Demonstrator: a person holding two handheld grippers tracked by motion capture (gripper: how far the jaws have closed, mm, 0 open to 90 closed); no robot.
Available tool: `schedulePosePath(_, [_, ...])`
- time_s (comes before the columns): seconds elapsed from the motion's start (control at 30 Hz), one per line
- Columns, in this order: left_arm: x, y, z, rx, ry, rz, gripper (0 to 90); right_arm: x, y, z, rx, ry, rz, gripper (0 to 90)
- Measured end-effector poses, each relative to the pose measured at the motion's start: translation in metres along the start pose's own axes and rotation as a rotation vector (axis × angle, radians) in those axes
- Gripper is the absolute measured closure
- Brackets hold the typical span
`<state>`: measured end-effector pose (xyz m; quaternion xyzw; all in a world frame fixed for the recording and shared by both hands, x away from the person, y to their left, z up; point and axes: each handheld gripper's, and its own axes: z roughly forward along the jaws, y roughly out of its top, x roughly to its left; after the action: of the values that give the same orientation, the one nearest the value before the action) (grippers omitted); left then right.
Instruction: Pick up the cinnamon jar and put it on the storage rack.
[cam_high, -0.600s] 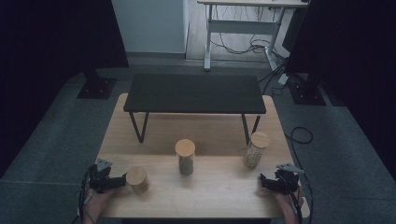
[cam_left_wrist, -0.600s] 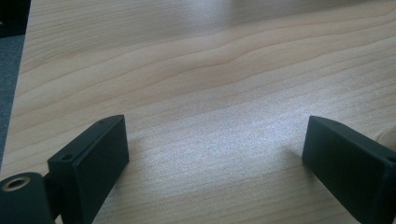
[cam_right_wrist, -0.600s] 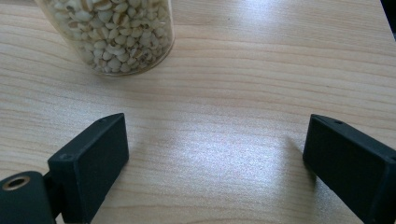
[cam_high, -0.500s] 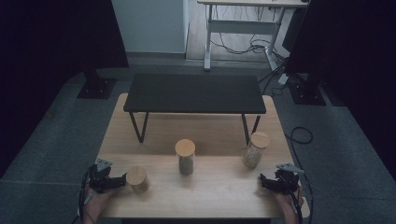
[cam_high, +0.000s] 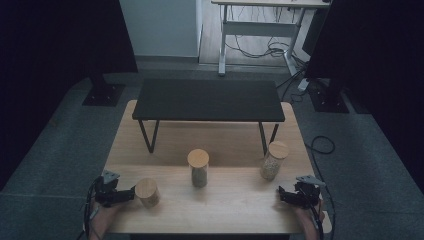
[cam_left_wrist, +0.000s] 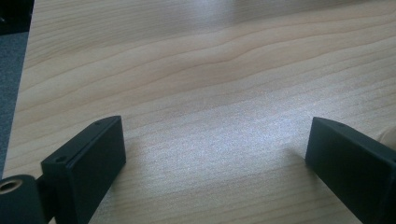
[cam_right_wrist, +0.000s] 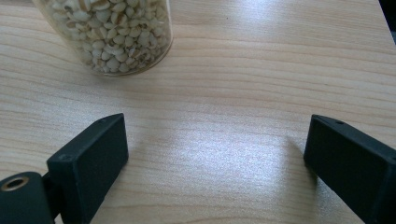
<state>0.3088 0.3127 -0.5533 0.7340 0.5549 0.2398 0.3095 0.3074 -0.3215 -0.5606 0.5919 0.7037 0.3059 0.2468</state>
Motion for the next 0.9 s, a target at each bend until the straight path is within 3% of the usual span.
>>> schedulePosePath(0.9, [0.002, 0.000, -0.011, -0.054, -0.008, -0.008, 5.4, 0.000, -0.001, -0.001, -0.001, -0.002, 0.003, 5.7])
